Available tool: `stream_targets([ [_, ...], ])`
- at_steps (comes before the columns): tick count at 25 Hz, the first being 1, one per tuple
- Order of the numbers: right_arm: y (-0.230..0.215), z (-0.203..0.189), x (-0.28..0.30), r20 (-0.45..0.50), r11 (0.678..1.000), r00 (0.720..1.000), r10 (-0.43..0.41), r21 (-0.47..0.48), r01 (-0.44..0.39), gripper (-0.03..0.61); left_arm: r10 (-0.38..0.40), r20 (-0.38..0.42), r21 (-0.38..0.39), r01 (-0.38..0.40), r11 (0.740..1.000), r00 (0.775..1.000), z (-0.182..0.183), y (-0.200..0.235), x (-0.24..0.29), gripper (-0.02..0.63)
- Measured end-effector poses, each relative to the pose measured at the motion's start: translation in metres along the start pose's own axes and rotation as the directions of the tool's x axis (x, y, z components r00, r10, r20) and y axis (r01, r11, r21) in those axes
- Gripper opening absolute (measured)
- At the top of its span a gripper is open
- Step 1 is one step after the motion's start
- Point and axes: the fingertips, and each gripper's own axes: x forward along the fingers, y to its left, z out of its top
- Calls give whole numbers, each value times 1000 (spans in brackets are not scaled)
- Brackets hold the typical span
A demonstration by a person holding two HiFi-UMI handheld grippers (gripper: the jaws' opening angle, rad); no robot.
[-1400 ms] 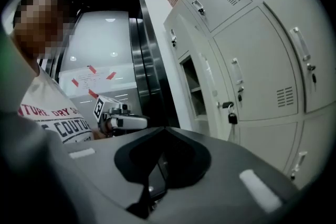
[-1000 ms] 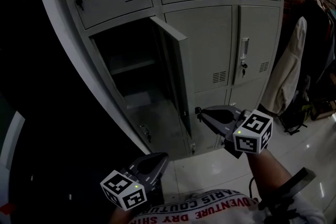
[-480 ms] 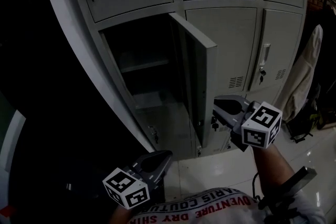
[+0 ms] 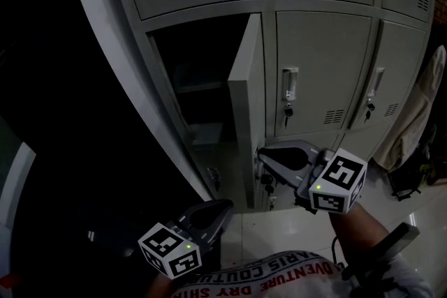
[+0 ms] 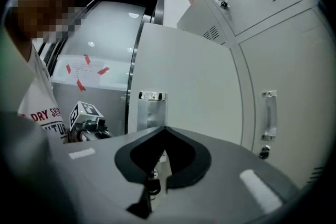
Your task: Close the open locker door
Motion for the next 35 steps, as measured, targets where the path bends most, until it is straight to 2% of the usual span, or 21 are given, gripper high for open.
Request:
stream_targets([
  [6,6,2,62,-21,993,993,113,-38,-114,-8,88,28,-8,-88,996,996,7,30,-18,5],
  [14,-18,4,136,-36,985,985,171,-21,-172,-8,194,51,-42,-192,980,980,8,69,-41,5],
  [18,-36,5,165,-53,986,987,151,-57,-154,-8,234,58,-54,-231,971,970,10,83,-48,5],
  [25,-75,-2,195,-80,994,995,53,-94,-60,-8,281,77,-70,-276,959,957,11,96,-59,5],
  [30,-98,-5,200,-87,992,996,-30,-122,19,-8,294,83,-65,-290,955,952,12,98,-63,5],
  [35,-104,-8,203,-90,991,995,-51,-129,39,-7,281,93,-58,-276,959,955,13,93,-64,5],
])
